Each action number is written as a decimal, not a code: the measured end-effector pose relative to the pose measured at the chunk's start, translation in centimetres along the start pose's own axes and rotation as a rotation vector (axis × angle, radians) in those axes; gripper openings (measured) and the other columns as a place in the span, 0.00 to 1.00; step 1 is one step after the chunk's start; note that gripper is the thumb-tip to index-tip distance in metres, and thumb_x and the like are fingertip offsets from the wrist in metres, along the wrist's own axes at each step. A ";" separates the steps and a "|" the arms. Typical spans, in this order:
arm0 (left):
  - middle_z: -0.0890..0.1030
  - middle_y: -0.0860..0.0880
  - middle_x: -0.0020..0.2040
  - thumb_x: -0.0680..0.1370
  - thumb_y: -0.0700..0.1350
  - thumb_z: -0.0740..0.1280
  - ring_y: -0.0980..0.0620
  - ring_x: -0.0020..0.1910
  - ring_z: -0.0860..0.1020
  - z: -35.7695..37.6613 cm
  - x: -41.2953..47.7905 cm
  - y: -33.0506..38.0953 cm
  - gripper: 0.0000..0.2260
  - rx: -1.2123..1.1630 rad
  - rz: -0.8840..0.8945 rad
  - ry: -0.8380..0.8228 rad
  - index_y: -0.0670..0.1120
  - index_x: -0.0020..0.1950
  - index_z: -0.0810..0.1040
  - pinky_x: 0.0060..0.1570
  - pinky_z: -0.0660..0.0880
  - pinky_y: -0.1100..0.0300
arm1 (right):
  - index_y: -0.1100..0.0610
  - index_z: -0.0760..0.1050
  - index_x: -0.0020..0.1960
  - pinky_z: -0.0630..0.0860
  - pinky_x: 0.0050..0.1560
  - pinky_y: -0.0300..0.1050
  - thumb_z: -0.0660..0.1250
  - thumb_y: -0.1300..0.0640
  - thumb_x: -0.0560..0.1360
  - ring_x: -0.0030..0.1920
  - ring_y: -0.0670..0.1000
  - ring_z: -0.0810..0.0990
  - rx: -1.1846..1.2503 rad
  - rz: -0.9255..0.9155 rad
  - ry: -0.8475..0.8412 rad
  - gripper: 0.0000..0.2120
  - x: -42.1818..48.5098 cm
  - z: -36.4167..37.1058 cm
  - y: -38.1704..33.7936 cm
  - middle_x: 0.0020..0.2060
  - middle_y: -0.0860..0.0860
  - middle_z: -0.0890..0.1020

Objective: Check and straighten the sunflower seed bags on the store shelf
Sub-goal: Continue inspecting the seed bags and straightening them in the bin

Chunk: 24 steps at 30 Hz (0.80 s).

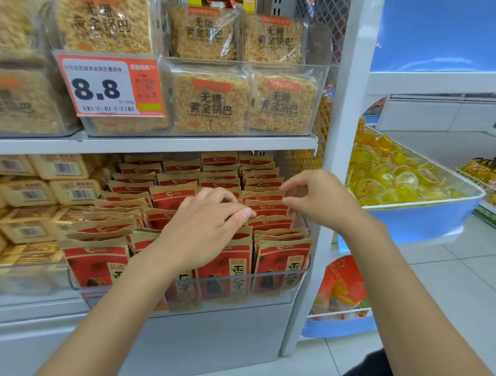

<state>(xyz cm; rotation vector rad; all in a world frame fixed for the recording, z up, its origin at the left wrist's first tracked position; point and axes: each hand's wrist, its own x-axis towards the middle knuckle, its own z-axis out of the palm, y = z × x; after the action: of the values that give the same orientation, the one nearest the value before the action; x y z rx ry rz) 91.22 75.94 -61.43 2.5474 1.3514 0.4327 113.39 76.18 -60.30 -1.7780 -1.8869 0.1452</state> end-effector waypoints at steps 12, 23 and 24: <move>0.73 0.59 0.63 0.84 0.55 0.51 0.60 0.65 0.67 0.0 0.0 -0.5 0.17 -0.130 0.025 0.090 0.61 0.67 0.75 0.68 0.63 0.53 | 0.50 0.76 0.47 0.73 0.44 0.35 0.66 0.63 0.78 0.41 0.43 0.77 0.465 -0.169 0.564 0.08 0.2 -2.6 -1.6 0.40 0.45 0.79; 0.85 0.46 0.54 0.78 0.65 0.53 0.46 0.52 0.84 -3.8 -1.3 0.2 0.27 -1.237 -0.201 0.168 0.49 0.61 0.81 0.50 0.80 0.55 | 0.55 0.76 0.55 0.80 0.35 0.41 0.66 0.67 0.77 0.33 0.45 0.83 1.177 0.112 0.399 0.10 -1.4 -2.1 -8.0 0.31 0.46 0.84; 0.86 0.45 0.52 0.76 0.66 0.55 0.45 0.50 0.84 -3.8 -1.7 0.4 0.27 -1.232 -0.217 0.104 0.49 0.58 0.82 0.51 0.80 0.51 | 0.55 0.76 0.55 0.80 0.37 0.43 0.66 0.66 0.78 0.34 0.46 0.83 1.187 0.130 0.339 0.10 -1.4 -1.2 -8.4 0.32 0.47 0.84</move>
<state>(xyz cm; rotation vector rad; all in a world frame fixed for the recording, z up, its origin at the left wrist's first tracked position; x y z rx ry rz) 89.29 74.56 -58.04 1.3623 0.8894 0.9700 106.43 73.51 -56.11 -0.9779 -1.0191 0.7700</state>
